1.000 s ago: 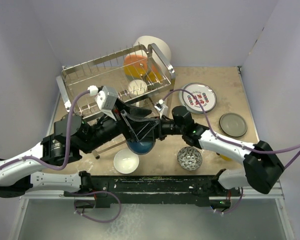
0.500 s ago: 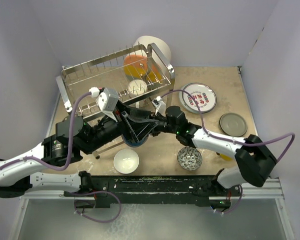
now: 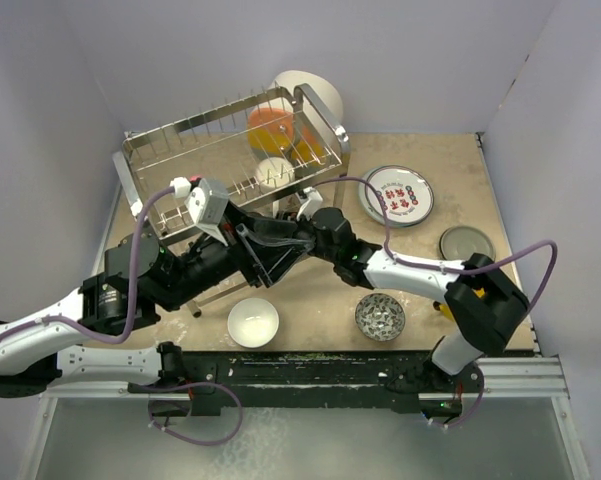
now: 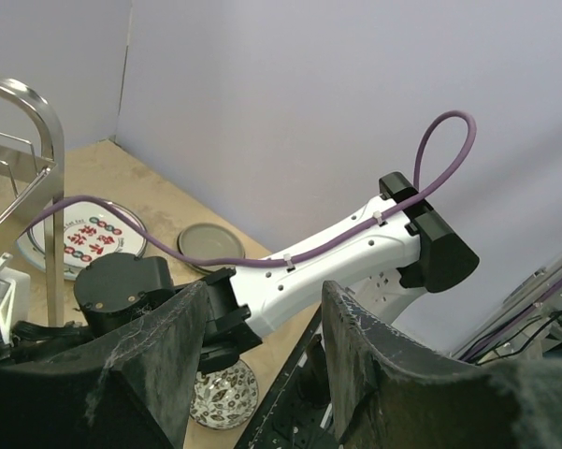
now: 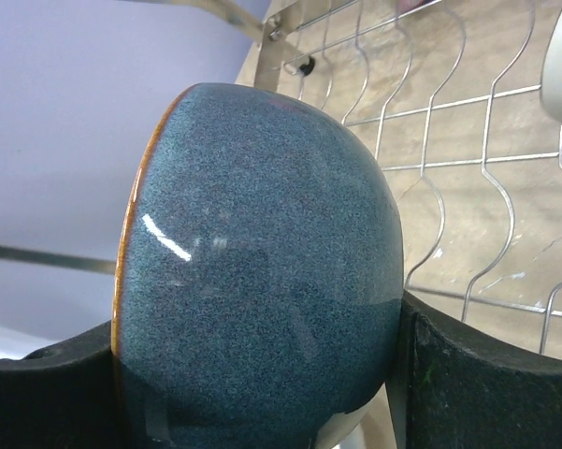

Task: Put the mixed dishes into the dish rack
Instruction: Turn the bowl upside down on the dish rack.

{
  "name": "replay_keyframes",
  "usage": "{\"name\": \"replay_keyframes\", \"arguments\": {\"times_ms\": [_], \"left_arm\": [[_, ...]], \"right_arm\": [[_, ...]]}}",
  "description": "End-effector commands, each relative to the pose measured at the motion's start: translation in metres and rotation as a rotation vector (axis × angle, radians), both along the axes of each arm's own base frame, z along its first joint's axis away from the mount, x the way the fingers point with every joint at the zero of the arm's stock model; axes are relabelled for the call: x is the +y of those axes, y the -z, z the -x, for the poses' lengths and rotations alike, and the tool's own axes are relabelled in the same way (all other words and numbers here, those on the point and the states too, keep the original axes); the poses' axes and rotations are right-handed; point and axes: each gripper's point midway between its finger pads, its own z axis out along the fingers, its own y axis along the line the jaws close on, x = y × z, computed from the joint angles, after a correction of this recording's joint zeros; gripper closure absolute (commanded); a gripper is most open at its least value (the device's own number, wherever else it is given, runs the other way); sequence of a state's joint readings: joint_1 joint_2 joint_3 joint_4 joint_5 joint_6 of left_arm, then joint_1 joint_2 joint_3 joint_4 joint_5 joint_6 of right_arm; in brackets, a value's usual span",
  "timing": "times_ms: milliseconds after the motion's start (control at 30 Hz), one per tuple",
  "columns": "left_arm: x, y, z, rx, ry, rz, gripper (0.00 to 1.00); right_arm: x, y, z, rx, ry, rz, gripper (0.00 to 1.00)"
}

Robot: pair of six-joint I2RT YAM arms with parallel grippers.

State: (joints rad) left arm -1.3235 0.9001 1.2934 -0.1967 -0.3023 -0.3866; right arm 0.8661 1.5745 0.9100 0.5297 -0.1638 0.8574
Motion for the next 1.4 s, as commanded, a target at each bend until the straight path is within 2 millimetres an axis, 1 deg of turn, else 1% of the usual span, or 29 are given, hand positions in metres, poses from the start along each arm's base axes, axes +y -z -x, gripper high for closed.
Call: {"name": "replay_keyframes", "arguments": {"times_ms": [0,100,200,367,433,567,700,967,1067,1200,1367], "left_arm": [[0.006,-0.014,0.002,0.004,-0.003,0.068,0.45],[0.006,-0.013,0.001,0.005,-0.004,0.066,0.45],[0.006,-0.013,0.001,0.005,-0.008,0.065,0.45],[0.005,-0.012,0.000,0.004,-0.009,0.063,0.45],[0.006,-0.012,0.000,0.003,-0.008,0.065,0.45],[0.009,-0.011,0.001,0.007,-0.009,0.068,0.45],[0.011,-0.012,0.001,0.005,-0.013,0.071,0.45],[0.011,-0.013,0.001,0.001,-0.012,0.068,0.45],[0.013,-0.012,0.001,0.004,-0.016,0.070,0.45],[0.014,-0.012,0.001,0.003,-0.017,0.070,0.45],[0.014,-0.012,0.001,0.001,-0.019,0.065,0.45]], "right_arm": [[0.027,-0.077,-0.019,-0.199,0.012,-0.153,0.59],[0.032,-0.066,-0.024,-0.220,0.023,-0.116,0.59],[0.035,-0.063,-0.027,-0.259,0.032,-0.087,0.59],[0.042,-0.052,-0.036,-0.259,0.048,-0.050,0.60],[0.045,-0.045,-0.040,-0.257,0.049,-0.021,0.59],[0.050,-0.041,-0.053,-0.307,0.067,0.038,0.59],[0.048,-0.043,-0.064,-0.395,0.092,0.111,0.59],[0.054,-0.031,-0.080,-0.494,0.121,0.248,0.59],[0.052,-0.028,-0.088,-0.535,0.140,0.306,0.59],[0.049,-0.028,-0.096,-0.595,0.164,0.363,0.60],[0.047,-0.028,-0.102,-0.657,0.183,0.426,0.60]]}}
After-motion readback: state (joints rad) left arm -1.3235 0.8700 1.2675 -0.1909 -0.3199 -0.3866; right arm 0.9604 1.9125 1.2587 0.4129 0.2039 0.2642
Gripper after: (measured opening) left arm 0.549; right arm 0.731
